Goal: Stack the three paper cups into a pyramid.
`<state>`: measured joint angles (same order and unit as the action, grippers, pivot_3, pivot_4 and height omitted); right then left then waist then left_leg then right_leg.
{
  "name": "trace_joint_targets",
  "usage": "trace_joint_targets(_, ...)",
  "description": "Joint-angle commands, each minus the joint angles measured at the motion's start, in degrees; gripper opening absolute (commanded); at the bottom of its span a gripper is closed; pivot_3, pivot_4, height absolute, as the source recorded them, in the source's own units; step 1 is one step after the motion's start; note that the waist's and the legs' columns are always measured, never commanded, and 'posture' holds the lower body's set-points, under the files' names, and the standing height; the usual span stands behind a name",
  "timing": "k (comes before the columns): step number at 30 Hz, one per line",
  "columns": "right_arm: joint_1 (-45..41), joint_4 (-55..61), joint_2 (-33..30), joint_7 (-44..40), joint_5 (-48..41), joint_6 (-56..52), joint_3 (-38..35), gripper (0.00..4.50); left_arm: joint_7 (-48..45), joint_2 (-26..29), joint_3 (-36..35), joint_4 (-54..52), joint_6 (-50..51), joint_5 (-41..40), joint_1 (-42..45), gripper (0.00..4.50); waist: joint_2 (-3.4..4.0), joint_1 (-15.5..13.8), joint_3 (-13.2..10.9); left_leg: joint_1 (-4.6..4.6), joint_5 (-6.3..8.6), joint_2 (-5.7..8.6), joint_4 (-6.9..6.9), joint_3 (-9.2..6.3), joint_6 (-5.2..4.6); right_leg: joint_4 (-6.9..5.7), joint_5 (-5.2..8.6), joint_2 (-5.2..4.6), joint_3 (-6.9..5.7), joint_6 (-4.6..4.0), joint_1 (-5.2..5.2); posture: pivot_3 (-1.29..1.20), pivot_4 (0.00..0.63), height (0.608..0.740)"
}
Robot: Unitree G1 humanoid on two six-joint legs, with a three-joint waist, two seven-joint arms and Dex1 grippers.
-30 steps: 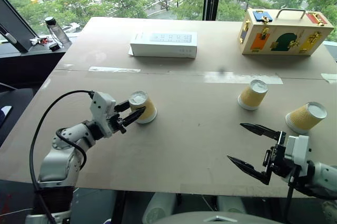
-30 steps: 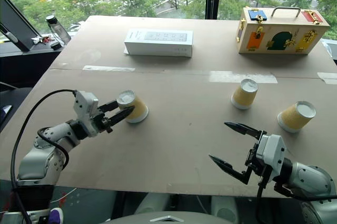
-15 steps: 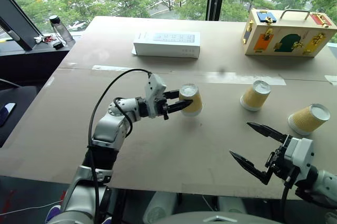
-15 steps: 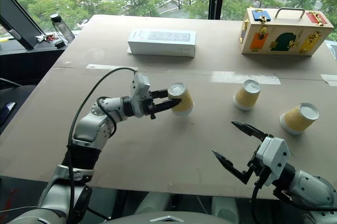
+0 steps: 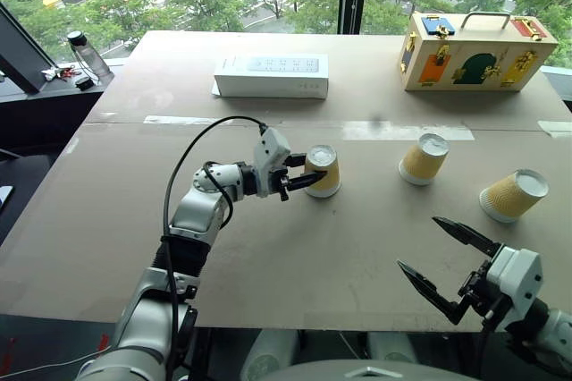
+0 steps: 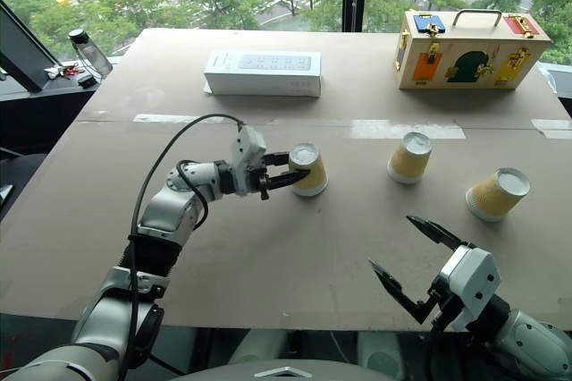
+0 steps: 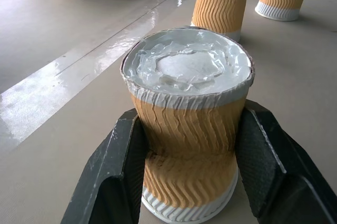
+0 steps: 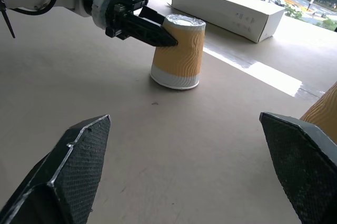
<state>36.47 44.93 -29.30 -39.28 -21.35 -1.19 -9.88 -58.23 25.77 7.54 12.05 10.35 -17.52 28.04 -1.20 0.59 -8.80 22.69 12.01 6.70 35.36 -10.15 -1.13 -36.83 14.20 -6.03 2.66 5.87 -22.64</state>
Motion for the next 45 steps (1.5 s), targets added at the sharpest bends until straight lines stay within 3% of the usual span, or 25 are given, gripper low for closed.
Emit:
trace_joint_targets(1, -1.5, 2.2, -0.3, 0.9, -0.6, -0.6, -0.4, 4.50, 0.8, 1.0, -1.1, -1.9, -0.7, 0.8, -2.6, 1.97, -0.01, -0.1, 0.0, 0.00, 0.00, 0.00, 0.00, 0.00, 0.00, 0.00, 0.00, 0.00, 0.00, 0.00, 0.00, 0.00, 0.150, 0.740)
trace_joint_targets(3, -2.7, 2.2, -0.1, 2.0, -1.0, -1.8, -0.9, 4.50, 1.5, 0.8, -1.8, -2.5, 0.7, -0.1, -3.2, 2.84, 0.00, -0.2, 0.0, 0.00, 0.00, 0.00, 0.00, -0.01, 0.00, 0.00, 0.00, 0.00, -0.02, 0.00, 0.00, 0.00, 0.150, 0.740)
trace_joint_targets(5, -4.5, 2.1, 0.3, 3.8, -0.9, -3.1, -1.4, 4.50, 1.2, 0.9, -2.6, -4.3, 2.1, -1.8, -4.2, 3.44, 0.01, -0.1, 0.0, -0.01, 0.00, 0.00, 0.00, -0.02, 0.00, 0.00, 0.00, 0.00, -0.02, 0.00, 0.01, 0.00, 0.150, 0.740)
trace_joint_targets(7, -7.8, 2.1, 0.9, 7.2, -0.9, -6.5, -1.4, 4.50, 2.0, 0.8, -4.8, -8.4, 2.9, -4.2, -6.1, 4.40, 0.01, 0.0, 0.0, -0.01, 0.00, 0.00, 0.00, 0.00, 0.00, -0.02, 0.00, 0.00, -0.01, 0.00, 0.00, 0.00, 0.150, 0.740)
trace_joint_targets(8, -9.4, 2.0, 1.0, 8.7, -0.9, -8.4, -1.2, 4.50, 2.4, 0.7, -5.9, -10.3, 3.3, -5.3, -6.9, 4.47, -0.01, 0.1, 0.0, -0.01, 0.00, 0.00, 0.00, -0.02, 0.00, -0.02, 0.00, 0.01, -0.01, 0.00, 0.00, 0.00, 0.150, 0.740)
trace_joint_targets(16, -29.5, -3.8, 3.4, 24.2, 6.4, -27.1, 2.3, 4.50, -0.8, 7.8, -16.3, -28.9, 12.6, -19.2, -20.7, 4.47, 0.06, -0.1, 0.0, 0.01, 0.00, -0.02, -0.06, 0.07, 0.01, -0.03, 0.00, -0.02, 0.04, -0.04, -0.12, 0.00, 0.150, 0.740)
trace_joint_targets(22, -43.8, -12.7, 8.1, 29.8, 5.6, -35.9, 1.3, 4.50, -5.7, 14.6, -22.9, -40.3, 18.6, -31.2, -30.5, 4.47, 0.16, -0.2, -0.1, 0.04, 0.00, -0.04, -0.10, 0.10, 0.01, -0.02, -0.04, -0.03, 0.06, -0.13, -0.16, 0.00, 0.150, 0.740)
trace_joint_targets(31, -53.7, -23.8, 10.2, 31.2, 5.5, -40.5, 0.9, 4.50, -3.2, 15.9, -24.3, -45.5, 20.2, -34.1, -33.9, 4.47, 0.25, 0.0, -0.1, 0.04, 0.00, -0.04, -0.14, 0.15, 0.01, 0.01, -0.06, -0.01, 0.07, -0.16, -0.17, 0.00, 0.150, 0.740)
trace_joint_targets(34, -54.5, -25.4, 9.9, 31.9, 6.4, -40.7, 1.0, 3.72, -2.3, 15.8, -24.3, -46.1, 20.2, -34.3, -34.5, 4.50, 0.27, 0.1, -0.1, 0.04, 0.00, -0.05, -0.18, 0.17, 0.01, 0.00, -0.07, 0.00, 0.09, -0.18, -0.18, 0.00, 0.150, 0.740)
trace_joint_targets(37, -54.6, -25.4, 9.8, 31.4, 6.3, -40.5, 1.1, 2.38, -1.2, 15.7, -24.2, -46.7, 20.2, -34.6, -34.9, 4.50, 0.27, 0.1, -0.2, 0.04, 0.00, -0.05, -0.19, 0.18, 0.01, 0.01, -0.07, 0.00, 0.10, -0.18, -0.18, 0.00, 0.150, 0.740)
trace_joint_targets(41, -52.6, -20.7, 8.6, 25.6, 3.0, -39.3, 2.1, 2.30, 1.3, 13.9, -25.0, -46.2, 15.7, -30.0, -36.2, 4.50, 0.30, 0.1, -0.2, 0.04, 0.00, -0.05, -0.19, 0.19, 0.01, 0.01, -0.07, 0.00, 0.11, -0.17, -0.18, 0.00, 0.150, 0.740)
trace_joint_targets(45, -50.5, -13.6, 5.9, 15.1, -3.3, -39.4, 6.2, 2.30, 0.1, 10.1, -28.4, -42.3, 11.8, -31.6, -39.5, 4.50, 0.41, 0.4, -0.2, 0.04, 0.01, -0.08, -0.23, 0.23, 0.01, 0.05, -0.07, 0.00, 0.17, -0.17, -0.20, 0.00, 0.150, 0.740)
